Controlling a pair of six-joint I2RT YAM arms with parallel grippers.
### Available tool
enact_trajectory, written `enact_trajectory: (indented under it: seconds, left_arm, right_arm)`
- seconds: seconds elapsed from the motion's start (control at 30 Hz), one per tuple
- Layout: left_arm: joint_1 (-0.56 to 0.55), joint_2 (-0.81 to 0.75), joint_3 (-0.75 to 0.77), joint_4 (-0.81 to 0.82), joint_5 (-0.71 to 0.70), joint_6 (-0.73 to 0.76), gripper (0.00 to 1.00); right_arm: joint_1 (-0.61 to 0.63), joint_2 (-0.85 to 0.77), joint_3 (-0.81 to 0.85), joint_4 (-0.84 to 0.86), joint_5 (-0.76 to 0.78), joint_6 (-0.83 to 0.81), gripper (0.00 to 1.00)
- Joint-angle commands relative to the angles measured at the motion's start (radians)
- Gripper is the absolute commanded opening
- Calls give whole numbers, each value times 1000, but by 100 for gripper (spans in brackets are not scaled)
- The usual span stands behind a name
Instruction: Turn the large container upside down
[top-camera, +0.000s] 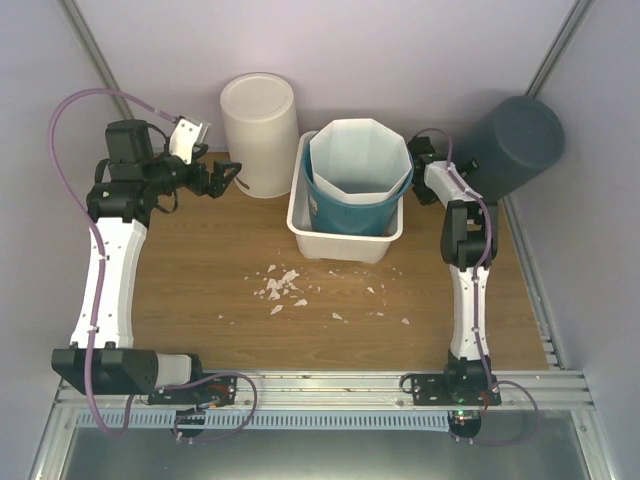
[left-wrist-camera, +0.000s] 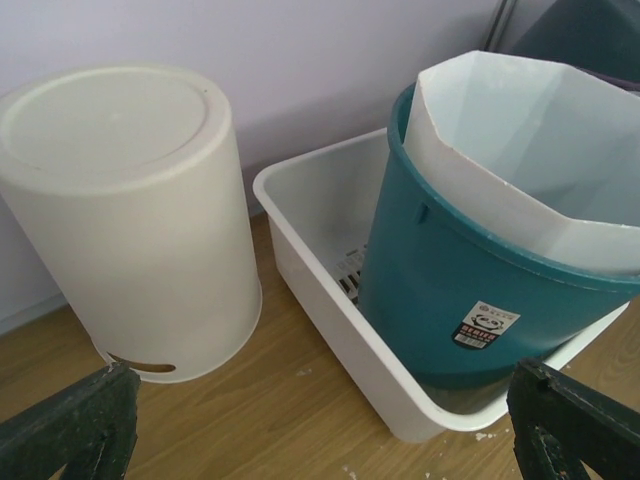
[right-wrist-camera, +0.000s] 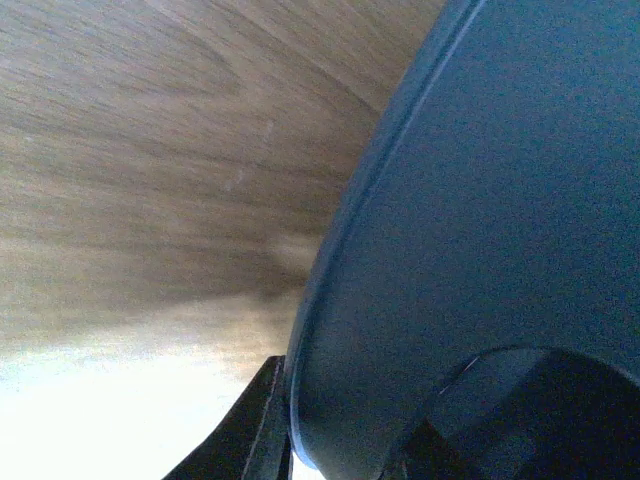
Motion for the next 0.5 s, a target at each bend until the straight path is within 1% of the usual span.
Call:
enact_trajectory:
  seconds: [0.0,0.07,0.17,0.23,0.27,0.47]
  left_arm:
    - [-8,-1,-13,55,6,20,99]
    - [-7,-1,-15,58,10,19,99]
    - [-7,7,-20,66,23,10,99]
    - [-7,14,-23,69,33,3,99]
    - [-7,17,-24,68,38,1,99]
    - [-7,32,-25,67,40,1,99]
  right_arm:
    - [30,5,-27,186,140,-161,1]
    - [35,8,-53,252,164,-204,2]
    - [42,21,-79,331,191,-271,11]
    - [42,32,-72,364,201,-295,55]
    - [42,35,-77,380,200,-310,59]
    - [52,66,-93,406,176,-332,65]
